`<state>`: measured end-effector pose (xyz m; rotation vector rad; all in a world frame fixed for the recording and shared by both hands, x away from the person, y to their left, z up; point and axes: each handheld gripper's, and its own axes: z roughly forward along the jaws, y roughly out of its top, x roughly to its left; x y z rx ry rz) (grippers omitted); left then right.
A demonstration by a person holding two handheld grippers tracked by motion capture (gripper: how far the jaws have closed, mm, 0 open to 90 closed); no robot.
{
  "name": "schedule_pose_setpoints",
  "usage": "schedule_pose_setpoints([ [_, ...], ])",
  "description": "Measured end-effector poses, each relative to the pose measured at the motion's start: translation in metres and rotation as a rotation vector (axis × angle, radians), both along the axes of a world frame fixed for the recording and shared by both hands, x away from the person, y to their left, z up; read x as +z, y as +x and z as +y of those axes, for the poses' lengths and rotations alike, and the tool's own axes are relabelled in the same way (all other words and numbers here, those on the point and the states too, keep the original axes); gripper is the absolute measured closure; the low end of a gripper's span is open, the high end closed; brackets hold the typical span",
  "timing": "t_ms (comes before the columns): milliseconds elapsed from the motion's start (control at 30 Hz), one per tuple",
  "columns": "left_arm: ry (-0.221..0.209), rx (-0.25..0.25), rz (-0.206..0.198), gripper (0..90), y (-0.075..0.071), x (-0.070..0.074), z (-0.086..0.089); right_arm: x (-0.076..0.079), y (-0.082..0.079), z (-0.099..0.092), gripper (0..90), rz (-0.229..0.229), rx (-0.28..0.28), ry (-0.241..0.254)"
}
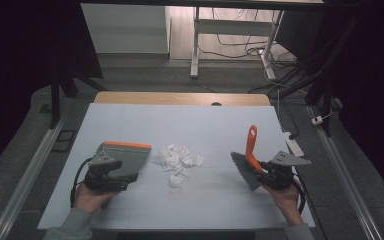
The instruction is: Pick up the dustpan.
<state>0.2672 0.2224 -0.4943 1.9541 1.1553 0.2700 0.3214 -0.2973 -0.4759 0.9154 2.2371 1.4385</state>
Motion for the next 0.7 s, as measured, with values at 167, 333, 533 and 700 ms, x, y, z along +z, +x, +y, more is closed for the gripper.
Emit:
schedule_pose_setpoints([
  [167,0.01,-0.007,0.005,19.1,0.0,-0.0002,-0.0008,0.0005,-0.0001,-0.0003,70.1,-0.001,0.004,0.006],
  [333,0.014,-0.005,0.011,19.2,0.0008,-0.0012,-0.0001,0.0007,0.0004,0.0007,70.2,-0.001,0.006,0.006],
  [533,0.013,-0.006,0.013,19.2,0.0006,-0.001,-0.0001,0.0005,0.0008,0.0003,70.2,0.001,0.003,0.011],
  [700,0.009,-0.005,0.016,19.2,0.0003,-0.0001,-0.0003,0.0004,0.001,0.0002,70.2,0.003,0.001,0.008],
])
